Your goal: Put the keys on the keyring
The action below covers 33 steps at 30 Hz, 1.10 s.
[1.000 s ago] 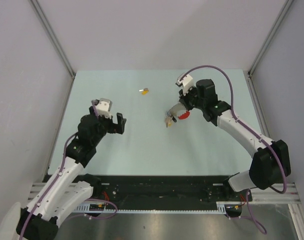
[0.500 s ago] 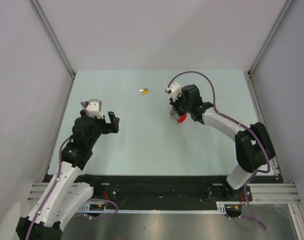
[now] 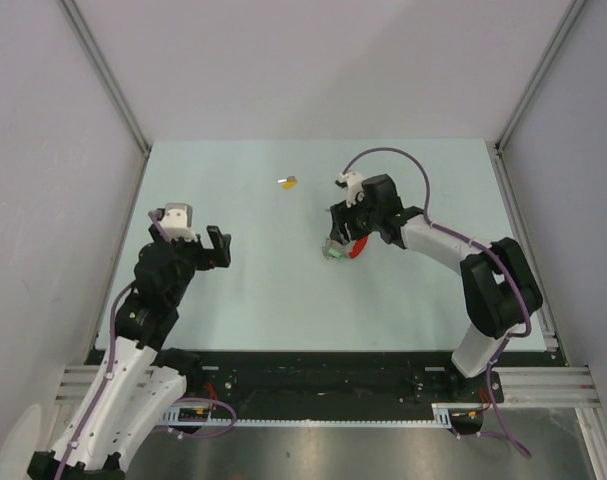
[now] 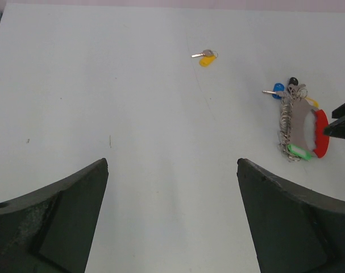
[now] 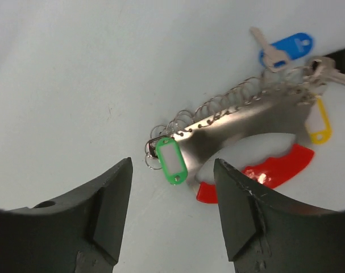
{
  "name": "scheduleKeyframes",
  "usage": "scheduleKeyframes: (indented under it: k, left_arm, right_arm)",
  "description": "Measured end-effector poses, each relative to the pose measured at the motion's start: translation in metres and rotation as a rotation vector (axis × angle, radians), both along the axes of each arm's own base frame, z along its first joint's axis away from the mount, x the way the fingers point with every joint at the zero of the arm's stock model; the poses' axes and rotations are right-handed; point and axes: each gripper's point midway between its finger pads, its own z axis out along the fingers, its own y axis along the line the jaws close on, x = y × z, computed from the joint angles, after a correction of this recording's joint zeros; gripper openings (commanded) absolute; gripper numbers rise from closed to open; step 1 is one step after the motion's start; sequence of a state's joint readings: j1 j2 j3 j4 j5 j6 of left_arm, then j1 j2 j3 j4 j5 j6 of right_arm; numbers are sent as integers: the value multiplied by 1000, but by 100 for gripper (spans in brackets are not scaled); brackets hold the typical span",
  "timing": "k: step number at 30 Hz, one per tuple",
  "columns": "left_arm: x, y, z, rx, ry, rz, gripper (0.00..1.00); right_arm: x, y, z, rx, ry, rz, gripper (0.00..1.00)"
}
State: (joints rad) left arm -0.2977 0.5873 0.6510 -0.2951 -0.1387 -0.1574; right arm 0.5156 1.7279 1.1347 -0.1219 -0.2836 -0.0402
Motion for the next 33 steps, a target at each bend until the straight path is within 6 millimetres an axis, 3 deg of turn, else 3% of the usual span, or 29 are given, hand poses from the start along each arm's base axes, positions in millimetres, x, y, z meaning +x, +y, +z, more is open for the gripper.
scheduleKeyframes:
  k: [4, 8, 10, 14, 16, 22, 27, 33]
  left_arm:
    - [-5, 7, 11, -12, -42, 34, 100]
    - [-10, 14, 16, -36, -70, 67, 100]
    - [-13, 16, 19, -40, -82, 80, 100]
    - [-18, 23, 23, -52, -103, 113, 100]
    - [-22, 27, 25, -61, -112, 131, 100]
    - [-39, 41, 37, -91, -173, 182, 100]
    - [-60, 52, 57, -147, -293, 205, 100]
    - [-76, 60, 64, -179, -373, 226, 100]
  right_arm:
    - [14, -25, 39, 58, -50, -109, 74]
    - [22, -62, 94, 102, -160, -242, 88]
    - [21, -81, 123, 110, -229, -309, 90]
    - [0, -115, 179, 126, -379, -433, 100]
    - [-16, -132, 203, 148, -448, -497, 100]
    - [-73, -179, 255, 247, -617, -639, 100]
    - [-124, -204, 270, 358, -739, -677, 100]
    - [-159, -228, 236, 401, -796, -736, 99]
